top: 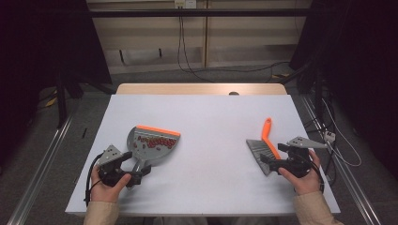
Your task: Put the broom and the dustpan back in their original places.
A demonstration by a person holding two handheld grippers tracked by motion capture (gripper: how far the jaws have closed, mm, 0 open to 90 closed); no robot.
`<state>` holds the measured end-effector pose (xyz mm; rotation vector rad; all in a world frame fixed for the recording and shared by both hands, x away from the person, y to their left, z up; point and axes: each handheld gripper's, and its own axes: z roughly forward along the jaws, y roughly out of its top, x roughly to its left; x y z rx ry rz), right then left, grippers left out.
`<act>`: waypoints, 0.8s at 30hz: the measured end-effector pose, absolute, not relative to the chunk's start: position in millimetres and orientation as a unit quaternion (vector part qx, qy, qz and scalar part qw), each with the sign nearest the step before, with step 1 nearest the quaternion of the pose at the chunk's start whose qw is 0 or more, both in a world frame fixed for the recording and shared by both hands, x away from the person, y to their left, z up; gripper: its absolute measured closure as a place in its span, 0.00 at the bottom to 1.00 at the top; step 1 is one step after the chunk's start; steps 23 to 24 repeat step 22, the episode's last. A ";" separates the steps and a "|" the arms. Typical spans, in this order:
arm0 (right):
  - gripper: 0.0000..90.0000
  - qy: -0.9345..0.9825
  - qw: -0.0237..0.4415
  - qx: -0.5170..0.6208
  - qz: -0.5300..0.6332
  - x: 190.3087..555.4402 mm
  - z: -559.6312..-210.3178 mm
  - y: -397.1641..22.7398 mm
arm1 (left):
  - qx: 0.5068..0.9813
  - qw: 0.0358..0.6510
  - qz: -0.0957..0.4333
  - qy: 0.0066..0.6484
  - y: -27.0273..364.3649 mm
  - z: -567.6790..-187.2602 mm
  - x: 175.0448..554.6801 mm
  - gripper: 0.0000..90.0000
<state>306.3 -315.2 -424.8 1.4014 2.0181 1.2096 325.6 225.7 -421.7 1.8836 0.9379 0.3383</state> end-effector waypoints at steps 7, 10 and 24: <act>0.12 0.727 0.199 0.492 0.436 294.5 -425.9 -318.5 | 0.773 0.509 0.141 0.352 231.3 -420.8 323.4 0.06; 0.12 0.725 0.204 0.490 0.440 289.3 -427.0 -320.9 | 0.771 0.522 0.137 0.339 231.6 -421.4 322.9 0.06; 0.12 0.722 0.200 0.488 0.449 279.8 -430.6 -323.7 | 0.762 0.539 0.134 0.333 233.5 -422.1 323.1 0.06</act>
